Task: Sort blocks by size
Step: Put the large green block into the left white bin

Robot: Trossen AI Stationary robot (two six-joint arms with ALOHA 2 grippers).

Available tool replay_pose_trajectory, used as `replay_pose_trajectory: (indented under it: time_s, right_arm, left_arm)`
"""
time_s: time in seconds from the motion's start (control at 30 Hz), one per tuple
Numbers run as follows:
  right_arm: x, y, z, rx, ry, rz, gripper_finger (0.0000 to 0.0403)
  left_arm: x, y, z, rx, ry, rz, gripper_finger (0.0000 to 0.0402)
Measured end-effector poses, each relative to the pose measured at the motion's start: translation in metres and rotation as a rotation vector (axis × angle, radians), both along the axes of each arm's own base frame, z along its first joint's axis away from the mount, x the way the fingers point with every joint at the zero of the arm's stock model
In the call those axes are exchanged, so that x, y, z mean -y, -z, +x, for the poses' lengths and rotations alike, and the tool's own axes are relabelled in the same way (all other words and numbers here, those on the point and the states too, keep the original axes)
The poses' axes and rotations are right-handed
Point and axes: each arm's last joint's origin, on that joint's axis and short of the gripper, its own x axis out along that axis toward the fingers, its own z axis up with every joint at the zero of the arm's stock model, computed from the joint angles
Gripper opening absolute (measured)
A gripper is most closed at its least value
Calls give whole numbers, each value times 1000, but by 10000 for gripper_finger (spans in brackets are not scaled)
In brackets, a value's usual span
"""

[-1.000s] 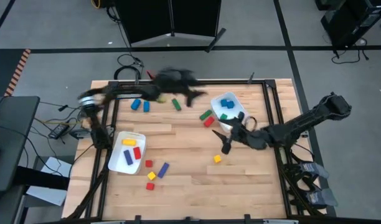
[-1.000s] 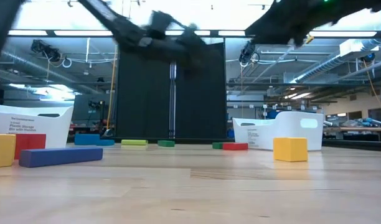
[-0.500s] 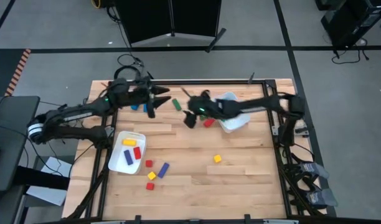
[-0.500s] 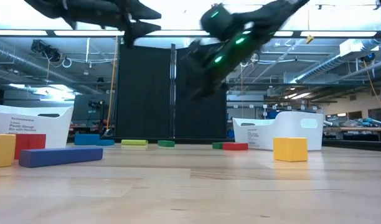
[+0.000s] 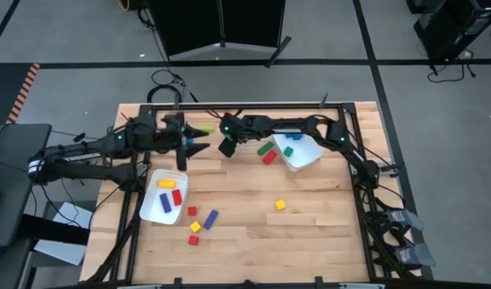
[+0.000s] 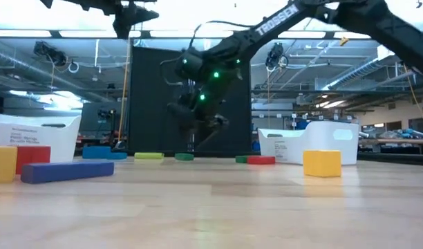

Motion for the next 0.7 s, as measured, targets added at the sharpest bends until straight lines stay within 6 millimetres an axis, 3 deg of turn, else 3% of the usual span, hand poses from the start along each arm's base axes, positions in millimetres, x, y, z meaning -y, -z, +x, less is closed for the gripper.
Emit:
replay_pose_trajectory:
  time_s: [0.17, 0.47, 0.57, 0.7]
  right_arm:
    - [2, -8, 6, -6, 21, 22, 255]
    - [13, -7, -3, -31, 34, 182, 233]
    - [8, -6, -6, -87, -31, 168, 246]
    - [-15, -29, -16, -253, -228, 7, 275]
  left_arm:
    - [15, -1, 2, 7, 45, 4, 204]
    - [37, -11, -5, 84, 139, 8, 204]
    - [42, -14, -13, 96, 152, 10, 204]
    - [46, -17, -24, 113, 152, 11, 204]
